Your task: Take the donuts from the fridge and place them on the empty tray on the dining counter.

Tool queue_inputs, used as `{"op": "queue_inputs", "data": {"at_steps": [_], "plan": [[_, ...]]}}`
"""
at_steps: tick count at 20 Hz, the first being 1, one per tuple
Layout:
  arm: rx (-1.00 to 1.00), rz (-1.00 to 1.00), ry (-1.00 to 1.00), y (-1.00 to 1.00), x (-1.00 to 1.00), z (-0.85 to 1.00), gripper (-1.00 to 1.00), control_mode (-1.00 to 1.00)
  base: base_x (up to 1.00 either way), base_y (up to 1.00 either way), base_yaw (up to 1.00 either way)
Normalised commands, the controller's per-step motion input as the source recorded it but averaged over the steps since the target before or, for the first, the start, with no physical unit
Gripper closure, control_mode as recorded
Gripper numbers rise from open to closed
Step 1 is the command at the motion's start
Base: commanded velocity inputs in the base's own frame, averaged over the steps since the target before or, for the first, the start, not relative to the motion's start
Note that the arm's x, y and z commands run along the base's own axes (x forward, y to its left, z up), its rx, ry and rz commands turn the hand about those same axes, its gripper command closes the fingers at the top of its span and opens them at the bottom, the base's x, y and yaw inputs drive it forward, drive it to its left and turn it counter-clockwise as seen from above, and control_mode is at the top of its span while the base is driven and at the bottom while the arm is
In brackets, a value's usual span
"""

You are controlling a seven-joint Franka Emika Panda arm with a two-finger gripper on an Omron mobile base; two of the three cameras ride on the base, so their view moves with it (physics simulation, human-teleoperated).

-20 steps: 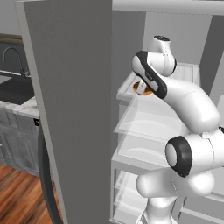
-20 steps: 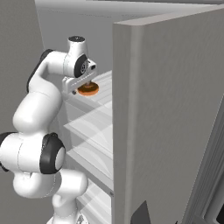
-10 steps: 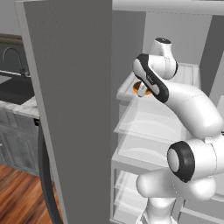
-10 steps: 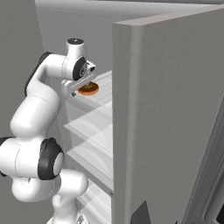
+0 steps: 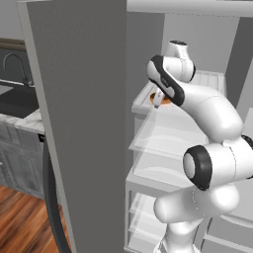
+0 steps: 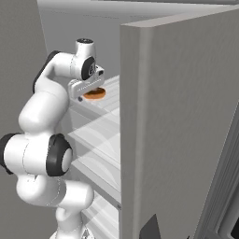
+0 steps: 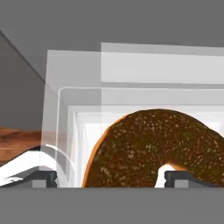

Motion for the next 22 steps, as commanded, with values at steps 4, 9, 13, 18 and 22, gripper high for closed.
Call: {"op": "queue_inputs", "data": {"at_steps": [4, 9, 13, 18, 22], "plan": [[0.0, 0.0, 0.05, 0.0, 0.0, -0.13, -1.0, -1.0, 0.0, 0.0, 0.0], [0.0, 0.0, 0.0, 0.0, -0.09, -0.03, -1.0, -1.0, 0.0, 0.0, 0.0], [-0.01, 0.0, -0.01, 0.0, -0.21, -0.02, -1.0, -1.0, 0.0, 0.0, 0.0], [-0.02, 0.0, -0.02, 0.0, -0.08, -0.2, 1.0, -1.0, 0.0, 0.0, 0.0], [0.0, 0.0, 0.0, 0.0, 0.0, -0.38, 1.0, -1.0, 0.0, 0.0, 0.0]]}}
